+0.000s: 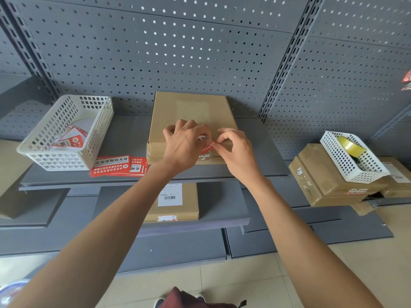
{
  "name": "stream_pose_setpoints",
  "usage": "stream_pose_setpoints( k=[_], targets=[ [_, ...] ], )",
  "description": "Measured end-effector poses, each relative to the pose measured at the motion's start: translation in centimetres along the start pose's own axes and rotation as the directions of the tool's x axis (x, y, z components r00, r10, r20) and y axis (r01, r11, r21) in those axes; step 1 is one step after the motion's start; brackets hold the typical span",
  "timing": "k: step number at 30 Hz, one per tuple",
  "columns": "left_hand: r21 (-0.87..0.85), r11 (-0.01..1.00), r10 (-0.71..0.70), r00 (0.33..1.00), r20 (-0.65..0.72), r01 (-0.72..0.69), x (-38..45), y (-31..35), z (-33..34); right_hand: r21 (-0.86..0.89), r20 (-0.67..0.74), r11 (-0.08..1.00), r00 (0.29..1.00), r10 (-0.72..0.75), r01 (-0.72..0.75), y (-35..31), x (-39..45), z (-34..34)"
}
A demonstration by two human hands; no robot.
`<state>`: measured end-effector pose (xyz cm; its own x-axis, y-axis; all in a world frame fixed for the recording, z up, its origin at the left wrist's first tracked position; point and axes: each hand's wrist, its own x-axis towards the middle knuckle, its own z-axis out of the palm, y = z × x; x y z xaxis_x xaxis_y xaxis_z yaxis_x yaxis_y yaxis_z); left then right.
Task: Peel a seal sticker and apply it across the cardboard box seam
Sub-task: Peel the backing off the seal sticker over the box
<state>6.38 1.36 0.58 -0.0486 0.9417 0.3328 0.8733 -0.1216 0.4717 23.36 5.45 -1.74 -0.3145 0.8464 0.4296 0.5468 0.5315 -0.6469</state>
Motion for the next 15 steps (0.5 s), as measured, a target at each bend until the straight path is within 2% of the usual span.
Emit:
stream_pose_setpoints(
  k=[15],
  targets=[
    [-0.007, 1.000, 0.020, 1.000, 0.011, -0.020, -0.31, -0.18, -0.24, 0.004, -0.026, 1.000, 0.999, -0.031, 0.031, -0.05, -0.24, 0.45]
  ],
)
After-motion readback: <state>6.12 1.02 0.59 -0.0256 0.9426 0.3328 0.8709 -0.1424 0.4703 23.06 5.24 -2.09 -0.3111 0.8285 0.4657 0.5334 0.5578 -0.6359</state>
